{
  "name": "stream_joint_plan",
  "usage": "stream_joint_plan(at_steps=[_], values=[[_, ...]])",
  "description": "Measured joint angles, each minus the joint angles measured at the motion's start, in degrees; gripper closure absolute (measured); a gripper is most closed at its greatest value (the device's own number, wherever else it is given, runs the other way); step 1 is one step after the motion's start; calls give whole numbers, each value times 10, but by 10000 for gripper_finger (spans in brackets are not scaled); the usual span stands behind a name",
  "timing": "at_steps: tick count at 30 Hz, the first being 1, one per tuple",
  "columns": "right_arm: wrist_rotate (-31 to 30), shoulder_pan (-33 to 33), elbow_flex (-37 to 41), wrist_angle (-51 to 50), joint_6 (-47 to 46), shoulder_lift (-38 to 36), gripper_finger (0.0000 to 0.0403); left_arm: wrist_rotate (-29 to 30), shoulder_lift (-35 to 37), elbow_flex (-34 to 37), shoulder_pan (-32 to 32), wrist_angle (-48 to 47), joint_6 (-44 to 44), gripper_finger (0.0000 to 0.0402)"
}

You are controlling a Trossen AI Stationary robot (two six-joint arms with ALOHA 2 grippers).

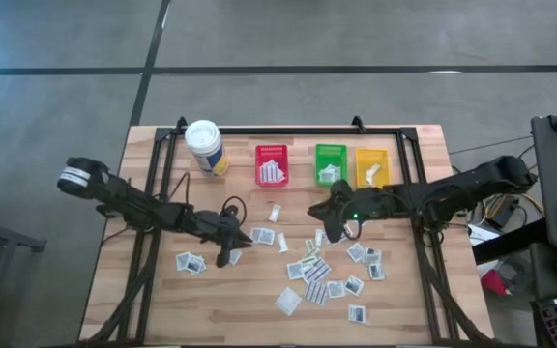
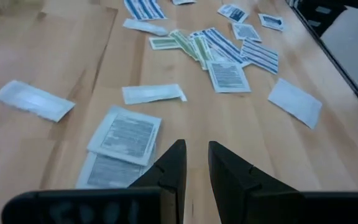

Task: Pick & Place First Aid Supplies
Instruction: Put the alcohol pad in the green bin

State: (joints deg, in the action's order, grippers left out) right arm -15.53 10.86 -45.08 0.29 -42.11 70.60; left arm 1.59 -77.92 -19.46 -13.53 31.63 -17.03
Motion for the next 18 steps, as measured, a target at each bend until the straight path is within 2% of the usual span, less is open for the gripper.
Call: stream_joint_plan(at_steps=[6, 14, 18], values=[[0, 17, -2, 64, 5, 55, 339, 0, -73, -5, -10, 100, 9, 337], [-12, 19, -7, 185, 51, 146, 338, 45, -135, -42, -8, 112, 71, 337], [-11, 19, -12, 202, 48, 184, 340, 65, -159, -51, -5, 110, 79, 337]])
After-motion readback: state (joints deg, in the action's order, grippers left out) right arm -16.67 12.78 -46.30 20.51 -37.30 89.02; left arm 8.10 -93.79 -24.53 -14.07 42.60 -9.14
